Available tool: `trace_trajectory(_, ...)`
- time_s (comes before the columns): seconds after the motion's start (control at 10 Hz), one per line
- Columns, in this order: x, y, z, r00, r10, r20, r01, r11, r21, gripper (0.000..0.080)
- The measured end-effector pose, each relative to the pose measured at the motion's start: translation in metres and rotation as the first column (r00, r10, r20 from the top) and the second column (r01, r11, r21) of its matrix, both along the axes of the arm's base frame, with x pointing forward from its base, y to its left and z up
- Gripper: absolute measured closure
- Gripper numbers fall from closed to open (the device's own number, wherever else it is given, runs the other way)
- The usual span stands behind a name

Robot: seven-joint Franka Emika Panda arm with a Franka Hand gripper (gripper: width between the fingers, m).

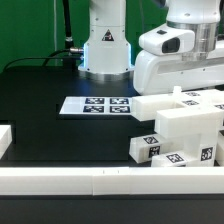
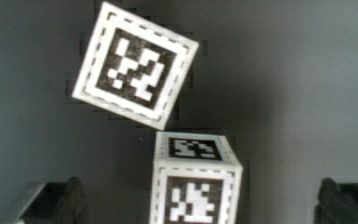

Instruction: Assemble chair

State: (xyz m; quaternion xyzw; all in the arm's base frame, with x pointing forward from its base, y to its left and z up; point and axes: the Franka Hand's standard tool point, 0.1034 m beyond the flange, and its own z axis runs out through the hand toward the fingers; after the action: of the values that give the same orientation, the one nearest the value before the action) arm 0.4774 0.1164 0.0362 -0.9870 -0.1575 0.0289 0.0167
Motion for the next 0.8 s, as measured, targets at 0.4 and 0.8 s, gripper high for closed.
trace_trajectory(0.4, 0.002, -0.002, -0.015, 1.0, 0.007, -0.008, -0.007, 1.0, -0.008, 0.015)
trace_trajectory(0.8, 0.002, -0.001, -0.028, 1.0, 0.008, -0.015, -0.008, 1.0, -0.015, 0.015)
